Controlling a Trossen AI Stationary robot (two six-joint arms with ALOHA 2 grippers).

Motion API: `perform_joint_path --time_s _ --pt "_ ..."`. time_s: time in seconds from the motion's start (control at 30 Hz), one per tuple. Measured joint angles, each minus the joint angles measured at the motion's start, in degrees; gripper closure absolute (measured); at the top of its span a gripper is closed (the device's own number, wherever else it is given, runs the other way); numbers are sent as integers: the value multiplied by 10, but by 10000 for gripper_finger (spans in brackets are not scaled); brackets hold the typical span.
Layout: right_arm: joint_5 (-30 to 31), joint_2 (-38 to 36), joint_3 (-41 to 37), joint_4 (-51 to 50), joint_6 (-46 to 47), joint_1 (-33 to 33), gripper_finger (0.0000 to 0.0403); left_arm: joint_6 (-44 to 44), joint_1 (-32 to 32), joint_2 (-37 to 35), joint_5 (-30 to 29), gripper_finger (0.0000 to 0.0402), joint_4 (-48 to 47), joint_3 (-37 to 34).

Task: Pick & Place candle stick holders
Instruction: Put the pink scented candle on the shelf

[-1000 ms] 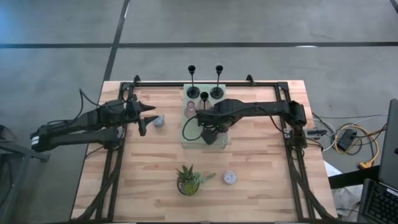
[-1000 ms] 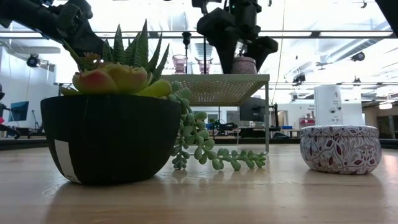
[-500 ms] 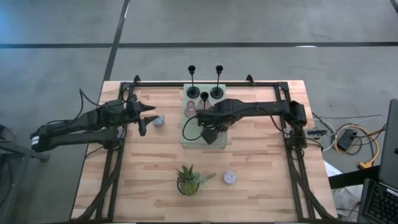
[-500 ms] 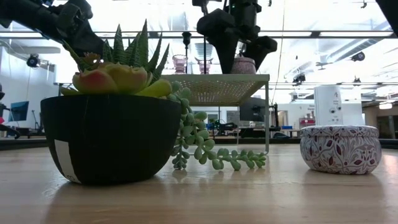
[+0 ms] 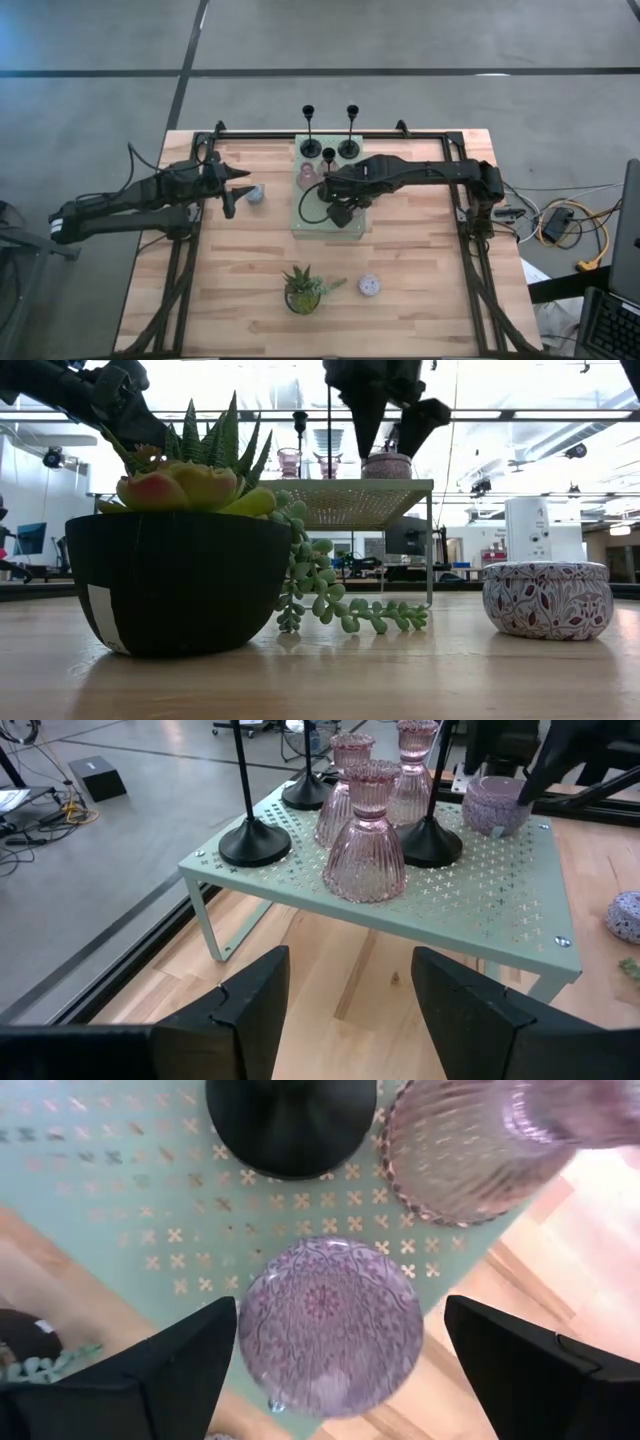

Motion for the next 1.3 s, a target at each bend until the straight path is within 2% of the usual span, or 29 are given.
perform_joint_path --time_s 0.23,0.67,0.87,1.0,1.3 --pt "34 -28 0 -1 8 23 66 0 0 0 0 186 0 0" --pt "105 -56 -16 -67 101 96 76 0 0 0 0 186 0 0" --pt "96 -44 -40 -57 104 96 77 0 0 0 0 186 0 0" --pt "61 -43 -52 -46 104 96 77 0 0 0 0 186 0 0" --pt "56 -43 -67 -24 77 88 78 0 0 0 0 186 0 0"
